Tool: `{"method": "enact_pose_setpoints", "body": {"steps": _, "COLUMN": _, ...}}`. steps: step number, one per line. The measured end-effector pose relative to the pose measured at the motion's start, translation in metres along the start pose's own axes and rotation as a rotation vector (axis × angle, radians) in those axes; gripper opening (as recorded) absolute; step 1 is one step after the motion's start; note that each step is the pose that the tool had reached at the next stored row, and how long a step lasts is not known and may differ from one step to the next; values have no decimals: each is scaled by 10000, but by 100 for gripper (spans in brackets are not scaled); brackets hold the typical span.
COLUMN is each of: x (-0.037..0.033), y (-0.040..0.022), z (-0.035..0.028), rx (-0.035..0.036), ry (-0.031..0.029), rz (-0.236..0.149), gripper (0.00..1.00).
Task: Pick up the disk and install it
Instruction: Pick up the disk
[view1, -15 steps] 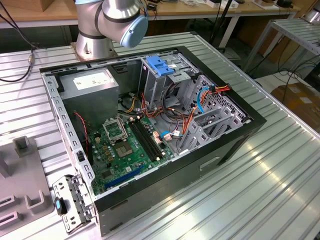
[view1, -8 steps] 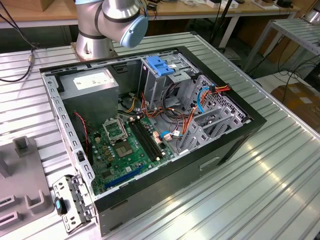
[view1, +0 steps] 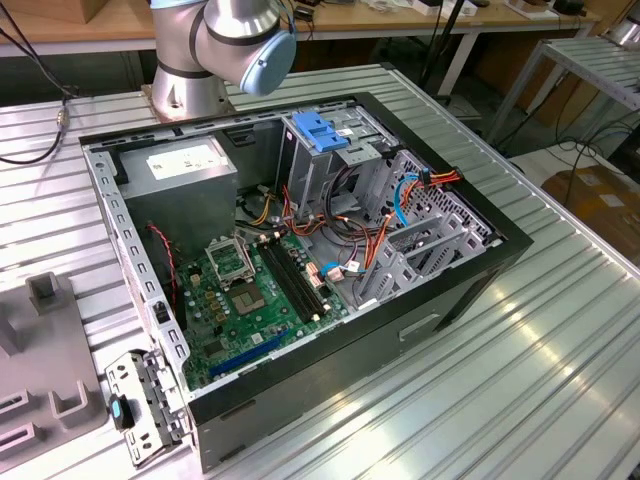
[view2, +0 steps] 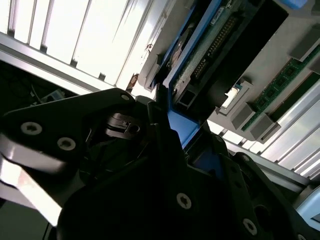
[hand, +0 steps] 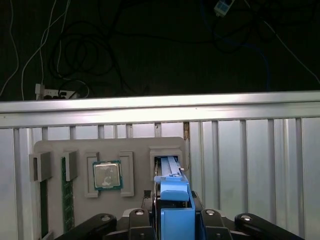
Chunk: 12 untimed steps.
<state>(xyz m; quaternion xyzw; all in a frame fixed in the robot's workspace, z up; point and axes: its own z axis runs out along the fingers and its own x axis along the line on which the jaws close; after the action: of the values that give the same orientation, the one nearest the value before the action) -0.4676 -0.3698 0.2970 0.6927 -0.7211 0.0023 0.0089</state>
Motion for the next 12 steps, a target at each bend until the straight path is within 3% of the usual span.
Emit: {"method": "enact_pose_setpoints", "body": {"steps": 12, "x": 0, "y": 0, "z": 1, "rx": 0, "ry": -1, "rz": -11, "gripper": 37}}
